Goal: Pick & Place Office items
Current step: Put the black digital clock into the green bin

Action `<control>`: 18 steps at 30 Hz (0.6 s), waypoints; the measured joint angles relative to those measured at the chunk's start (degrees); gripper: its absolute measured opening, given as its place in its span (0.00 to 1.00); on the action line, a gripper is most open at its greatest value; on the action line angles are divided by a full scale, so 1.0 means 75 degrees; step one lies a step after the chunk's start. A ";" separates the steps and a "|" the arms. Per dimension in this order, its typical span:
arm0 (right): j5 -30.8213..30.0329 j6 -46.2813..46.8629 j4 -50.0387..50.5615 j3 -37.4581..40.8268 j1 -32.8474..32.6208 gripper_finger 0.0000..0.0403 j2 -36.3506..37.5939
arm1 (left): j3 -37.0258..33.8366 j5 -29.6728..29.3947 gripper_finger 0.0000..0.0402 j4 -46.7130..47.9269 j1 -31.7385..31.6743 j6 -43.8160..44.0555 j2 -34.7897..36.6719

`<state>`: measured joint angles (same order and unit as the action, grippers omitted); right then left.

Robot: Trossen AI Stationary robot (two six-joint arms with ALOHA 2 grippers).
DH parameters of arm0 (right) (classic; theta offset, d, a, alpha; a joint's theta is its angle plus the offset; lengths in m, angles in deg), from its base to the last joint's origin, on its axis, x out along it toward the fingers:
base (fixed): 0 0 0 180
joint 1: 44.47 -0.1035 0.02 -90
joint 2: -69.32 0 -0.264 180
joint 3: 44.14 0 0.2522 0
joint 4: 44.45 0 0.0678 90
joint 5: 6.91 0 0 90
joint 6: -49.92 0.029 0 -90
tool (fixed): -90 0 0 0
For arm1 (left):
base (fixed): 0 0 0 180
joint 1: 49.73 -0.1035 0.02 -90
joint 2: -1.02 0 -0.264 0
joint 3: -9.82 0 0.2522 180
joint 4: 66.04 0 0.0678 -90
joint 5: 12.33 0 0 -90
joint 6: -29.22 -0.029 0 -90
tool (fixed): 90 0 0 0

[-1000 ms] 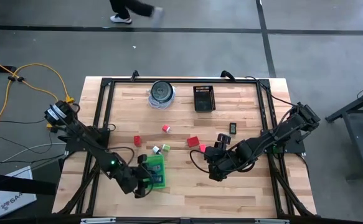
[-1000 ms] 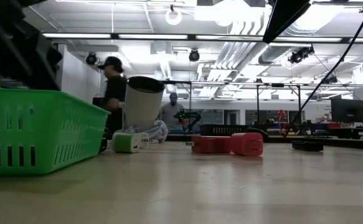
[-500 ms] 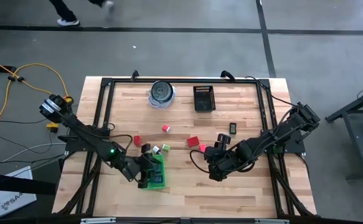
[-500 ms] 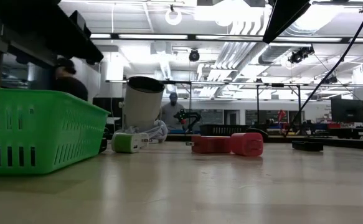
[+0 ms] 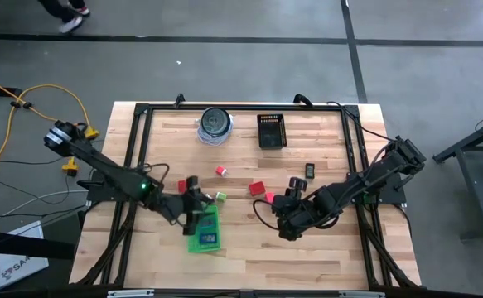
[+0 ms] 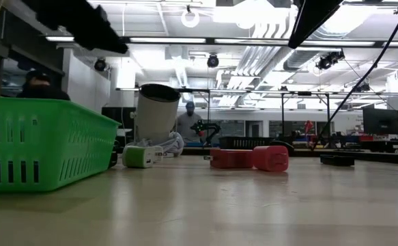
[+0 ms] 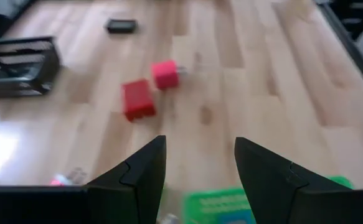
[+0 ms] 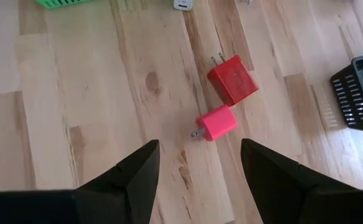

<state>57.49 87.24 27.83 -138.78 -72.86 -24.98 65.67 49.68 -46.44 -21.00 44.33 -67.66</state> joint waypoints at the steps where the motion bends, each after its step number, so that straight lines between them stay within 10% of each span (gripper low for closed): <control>1: -0.0047 -0.0005 0.0012 0.0000 0.0049 0.53 0.0000 | 0.0000 0.0002 0.46 -0.0006 -0.0150 -0.0097 0.0061; 18: -0.0400 0.0132 0.0934 0.1018 0.0937 0.53 0.0000 | 0.0000 0.1186 0.46 -0.0700 -0.2208 -0.1866 0.0200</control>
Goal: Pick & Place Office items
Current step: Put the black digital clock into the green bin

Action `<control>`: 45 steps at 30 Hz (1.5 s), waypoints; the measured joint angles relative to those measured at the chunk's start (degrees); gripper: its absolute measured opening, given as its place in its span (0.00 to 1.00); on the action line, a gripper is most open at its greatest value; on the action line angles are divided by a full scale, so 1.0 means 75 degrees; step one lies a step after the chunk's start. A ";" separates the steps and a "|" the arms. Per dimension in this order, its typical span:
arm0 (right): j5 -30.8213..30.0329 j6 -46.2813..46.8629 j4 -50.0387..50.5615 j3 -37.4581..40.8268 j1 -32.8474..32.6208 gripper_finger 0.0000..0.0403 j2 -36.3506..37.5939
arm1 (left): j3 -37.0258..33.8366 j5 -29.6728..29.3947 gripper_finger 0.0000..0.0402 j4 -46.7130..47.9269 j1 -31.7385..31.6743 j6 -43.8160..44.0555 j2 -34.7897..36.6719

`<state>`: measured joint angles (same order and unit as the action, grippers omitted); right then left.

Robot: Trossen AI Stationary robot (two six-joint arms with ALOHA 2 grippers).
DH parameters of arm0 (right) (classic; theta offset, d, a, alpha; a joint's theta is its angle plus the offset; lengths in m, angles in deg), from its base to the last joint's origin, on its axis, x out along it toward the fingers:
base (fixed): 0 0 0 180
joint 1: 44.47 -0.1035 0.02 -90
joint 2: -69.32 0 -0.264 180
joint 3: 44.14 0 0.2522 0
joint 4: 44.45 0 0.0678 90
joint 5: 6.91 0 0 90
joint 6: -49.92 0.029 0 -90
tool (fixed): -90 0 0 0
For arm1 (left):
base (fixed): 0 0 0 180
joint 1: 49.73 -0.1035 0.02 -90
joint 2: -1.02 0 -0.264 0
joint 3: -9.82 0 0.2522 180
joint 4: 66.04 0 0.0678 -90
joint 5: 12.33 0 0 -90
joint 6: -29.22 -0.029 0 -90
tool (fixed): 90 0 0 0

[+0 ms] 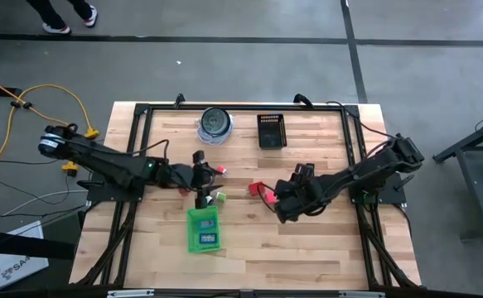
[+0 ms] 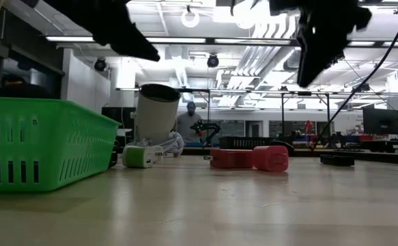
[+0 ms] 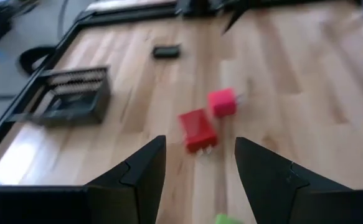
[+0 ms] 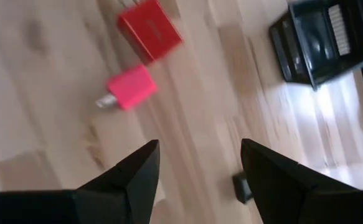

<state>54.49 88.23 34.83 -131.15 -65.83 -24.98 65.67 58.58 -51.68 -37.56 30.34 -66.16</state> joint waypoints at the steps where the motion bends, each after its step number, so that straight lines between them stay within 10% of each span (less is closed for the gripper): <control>1: -0.0003 0.0055 0.0002 0.0114 0.0057 0.53 0.0000 | 0.0000 0.0293 0.46 -0.0158 -0.0077 -0.0121 0.0000; 7: -0.0126 0.0421 -0.0025 0.0853 0.0175 0.53 0.0449 | 0.0000 0.1557 0.46 -0.0631 -0.0371 -0.0554 0.0000; 35: -0.0733 0.1316 -0.0706 0.2144 0.0022 0.53 0.2148 | 0.0000 0.1070 0.61 -0.0698 -0.0330 0.0057 -0.0006; 45: -0.0454 0.3715 -0.0471 0.2147 0.0776 0.53 0.2145 | 0.0000 0.1064 0.61 -0.0728 -0.0333 0.0056 -0.0006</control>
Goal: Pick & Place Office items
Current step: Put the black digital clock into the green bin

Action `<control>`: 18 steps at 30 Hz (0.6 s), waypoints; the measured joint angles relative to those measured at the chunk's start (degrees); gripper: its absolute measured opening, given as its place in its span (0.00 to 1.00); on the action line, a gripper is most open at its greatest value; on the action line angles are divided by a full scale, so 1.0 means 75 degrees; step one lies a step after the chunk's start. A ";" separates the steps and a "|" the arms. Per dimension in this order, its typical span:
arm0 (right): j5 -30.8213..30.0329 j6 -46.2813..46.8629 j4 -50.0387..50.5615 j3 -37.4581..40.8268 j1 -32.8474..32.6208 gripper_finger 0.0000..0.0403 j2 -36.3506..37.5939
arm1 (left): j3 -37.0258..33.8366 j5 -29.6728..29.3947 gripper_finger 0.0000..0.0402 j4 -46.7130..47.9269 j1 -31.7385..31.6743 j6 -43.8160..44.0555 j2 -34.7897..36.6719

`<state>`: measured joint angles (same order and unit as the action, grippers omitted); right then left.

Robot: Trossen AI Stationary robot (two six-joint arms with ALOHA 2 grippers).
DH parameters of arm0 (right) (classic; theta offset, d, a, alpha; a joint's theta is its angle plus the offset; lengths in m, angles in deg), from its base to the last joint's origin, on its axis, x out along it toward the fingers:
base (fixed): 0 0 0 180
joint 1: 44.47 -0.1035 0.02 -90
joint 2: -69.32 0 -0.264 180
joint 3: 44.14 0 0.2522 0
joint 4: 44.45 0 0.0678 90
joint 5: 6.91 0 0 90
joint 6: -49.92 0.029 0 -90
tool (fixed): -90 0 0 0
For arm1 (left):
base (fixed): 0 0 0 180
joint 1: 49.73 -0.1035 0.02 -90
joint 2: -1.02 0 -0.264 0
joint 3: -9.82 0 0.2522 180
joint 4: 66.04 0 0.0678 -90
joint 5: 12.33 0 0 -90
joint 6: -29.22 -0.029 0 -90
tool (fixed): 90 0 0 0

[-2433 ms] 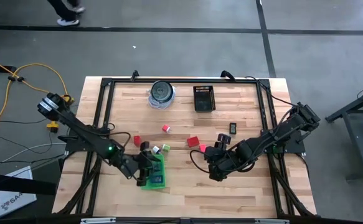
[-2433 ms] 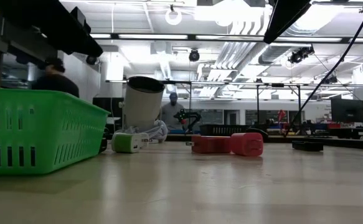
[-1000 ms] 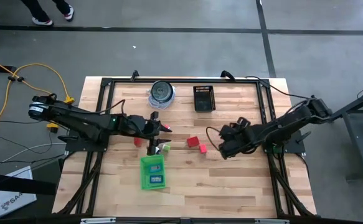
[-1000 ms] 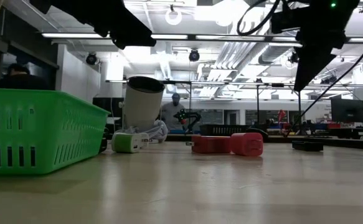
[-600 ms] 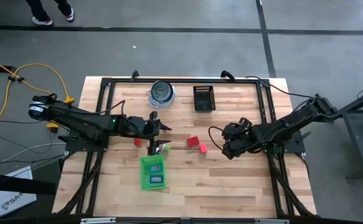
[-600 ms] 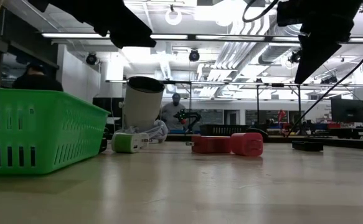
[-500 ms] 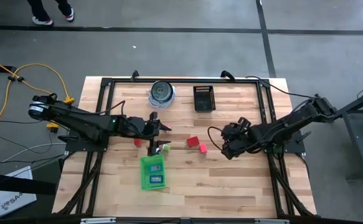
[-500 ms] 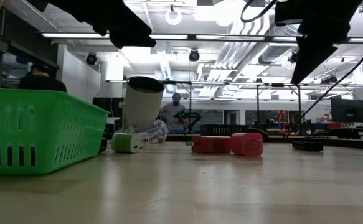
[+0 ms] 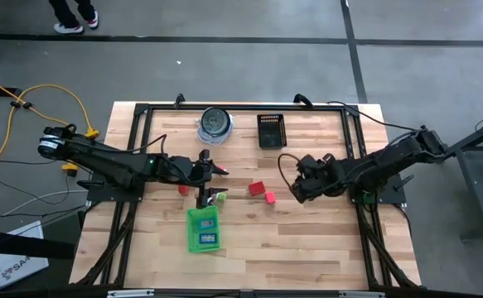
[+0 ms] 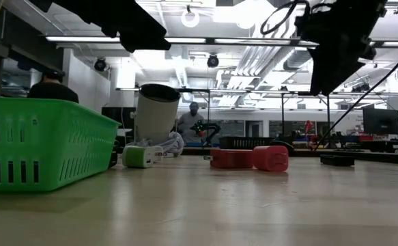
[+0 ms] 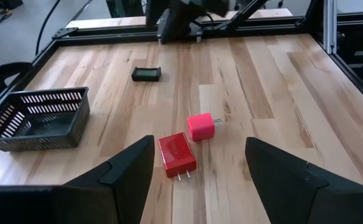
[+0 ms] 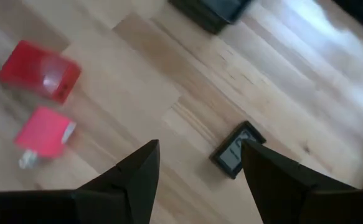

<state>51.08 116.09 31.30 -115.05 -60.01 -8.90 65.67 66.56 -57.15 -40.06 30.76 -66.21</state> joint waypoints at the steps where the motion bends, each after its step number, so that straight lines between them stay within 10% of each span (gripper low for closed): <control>1: -0.0001 0.0234 0.0049 0.0000 0.0093 0.53 0.0000 | 0.0000 0.0000 0.61 -0.0002 0.0000 -0.0002 0.0000; 18: 0.1549 0.2389 0.0526 0.0006 0.1331 0.46 -0.0784 | 0.0000 -0.0009 0.61 -0.0104 0.0000 -0.0005 -0.0003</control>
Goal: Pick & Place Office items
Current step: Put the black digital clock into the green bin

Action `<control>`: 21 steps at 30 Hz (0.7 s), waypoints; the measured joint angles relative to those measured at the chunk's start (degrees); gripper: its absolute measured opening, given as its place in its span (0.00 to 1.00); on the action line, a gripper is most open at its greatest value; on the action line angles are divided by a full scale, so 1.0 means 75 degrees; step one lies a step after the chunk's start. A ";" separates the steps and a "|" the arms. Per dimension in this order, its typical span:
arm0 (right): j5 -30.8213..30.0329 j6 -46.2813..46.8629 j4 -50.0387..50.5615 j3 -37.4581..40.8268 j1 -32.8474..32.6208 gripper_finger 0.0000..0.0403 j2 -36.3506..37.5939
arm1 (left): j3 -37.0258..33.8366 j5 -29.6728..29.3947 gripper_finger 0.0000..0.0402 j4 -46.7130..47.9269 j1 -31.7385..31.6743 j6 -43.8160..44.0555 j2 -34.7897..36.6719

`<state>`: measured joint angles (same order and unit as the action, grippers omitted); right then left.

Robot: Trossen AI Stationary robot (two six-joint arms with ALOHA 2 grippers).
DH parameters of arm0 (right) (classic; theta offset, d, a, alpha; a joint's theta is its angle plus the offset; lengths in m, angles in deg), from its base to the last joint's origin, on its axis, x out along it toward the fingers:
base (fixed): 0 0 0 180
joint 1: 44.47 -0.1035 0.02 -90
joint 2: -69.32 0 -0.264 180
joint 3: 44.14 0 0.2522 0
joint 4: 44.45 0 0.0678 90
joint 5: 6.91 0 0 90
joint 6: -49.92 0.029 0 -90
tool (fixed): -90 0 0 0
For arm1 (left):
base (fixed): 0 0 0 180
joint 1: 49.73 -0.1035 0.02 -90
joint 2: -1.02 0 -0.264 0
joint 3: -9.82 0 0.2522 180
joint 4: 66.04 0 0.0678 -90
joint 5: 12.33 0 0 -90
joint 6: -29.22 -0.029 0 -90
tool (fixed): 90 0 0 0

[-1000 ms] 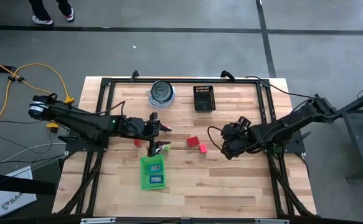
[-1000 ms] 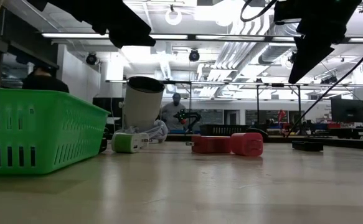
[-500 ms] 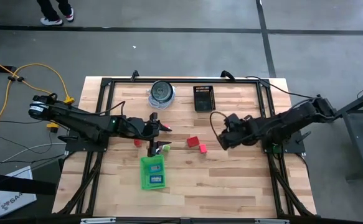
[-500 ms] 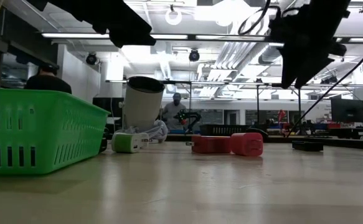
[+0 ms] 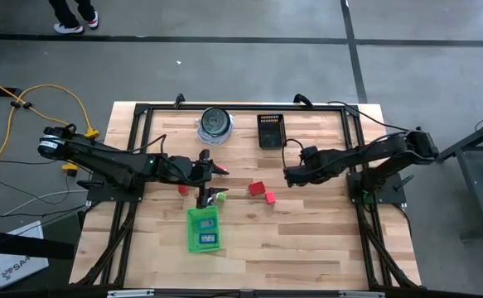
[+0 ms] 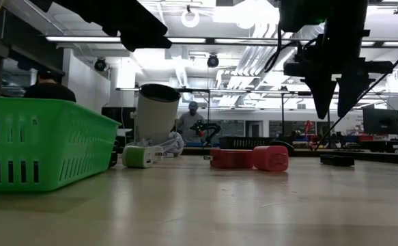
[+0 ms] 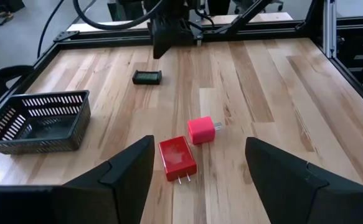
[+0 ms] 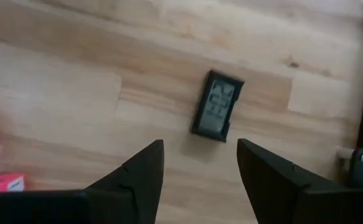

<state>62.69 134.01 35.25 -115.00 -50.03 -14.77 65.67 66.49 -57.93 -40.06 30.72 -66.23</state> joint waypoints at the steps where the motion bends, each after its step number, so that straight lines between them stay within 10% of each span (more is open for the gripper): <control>1: -0.0005 -0.0006 -0.0014 0.0000 -0.0001 0.46 -0.0016 | 0.0000 -0.0001 0.61 0.0003 0.0000 0.0000 0.0000; 21: -0.0069 0.1504 -0.0542 -0.0004 -0.0003 0.51 -0.0111 | 0.0000 0.0000 0.61 -0.0003 0.0000 -0.0003 0.0000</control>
<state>62.17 145.29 31.19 -115.03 -50.06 -15.61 65.67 66.49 -57.95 -40.06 30.70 -66.23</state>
